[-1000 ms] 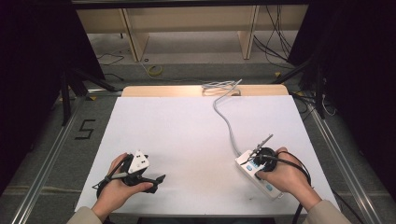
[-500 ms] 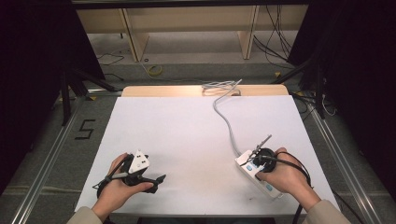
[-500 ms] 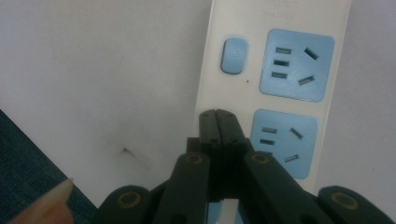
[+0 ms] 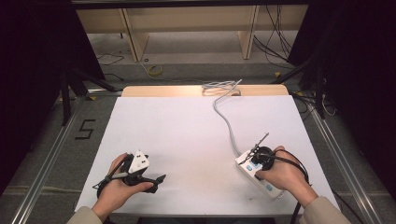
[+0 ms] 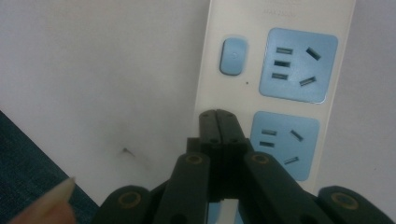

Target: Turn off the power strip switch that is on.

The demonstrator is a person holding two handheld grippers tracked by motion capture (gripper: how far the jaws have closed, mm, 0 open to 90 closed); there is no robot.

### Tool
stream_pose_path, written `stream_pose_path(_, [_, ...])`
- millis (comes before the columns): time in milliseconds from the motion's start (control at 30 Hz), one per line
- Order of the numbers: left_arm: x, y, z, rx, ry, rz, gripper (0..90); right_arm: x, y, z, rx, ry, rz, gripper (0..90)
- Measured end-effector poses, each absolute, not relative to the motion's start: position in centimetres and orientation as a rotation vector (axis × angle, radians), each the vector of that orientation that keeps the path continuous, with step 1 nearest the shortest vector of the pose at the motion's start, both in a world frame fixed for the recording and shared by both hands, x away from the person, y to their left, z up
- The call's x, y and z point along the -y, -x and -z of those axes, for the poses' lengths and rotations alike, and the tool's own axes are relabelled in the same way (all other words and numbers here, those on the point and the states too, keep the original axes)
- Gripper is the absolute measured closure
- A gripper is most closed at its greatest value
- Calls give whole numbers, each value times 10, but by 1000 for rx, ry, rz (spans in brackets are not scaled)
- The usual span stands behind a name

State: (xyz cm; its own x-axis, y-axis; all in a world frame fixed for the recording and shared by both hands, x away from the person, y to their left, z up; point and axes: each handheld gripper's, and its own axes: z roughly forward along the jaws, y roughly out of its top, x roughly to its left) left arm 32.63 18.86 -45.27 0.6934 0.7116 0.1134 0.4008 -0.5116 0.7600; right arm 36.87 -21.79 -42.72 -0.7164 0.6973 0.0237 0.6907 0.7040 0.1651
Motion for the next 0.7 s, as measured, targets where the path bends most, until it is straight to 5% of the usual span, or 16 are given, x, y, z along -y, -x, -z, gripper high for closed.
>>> stream_pose_path(700, [-188,-327,453,-845,-2167,-538,82,222,-370,427,-2873,-1187,-286,900])
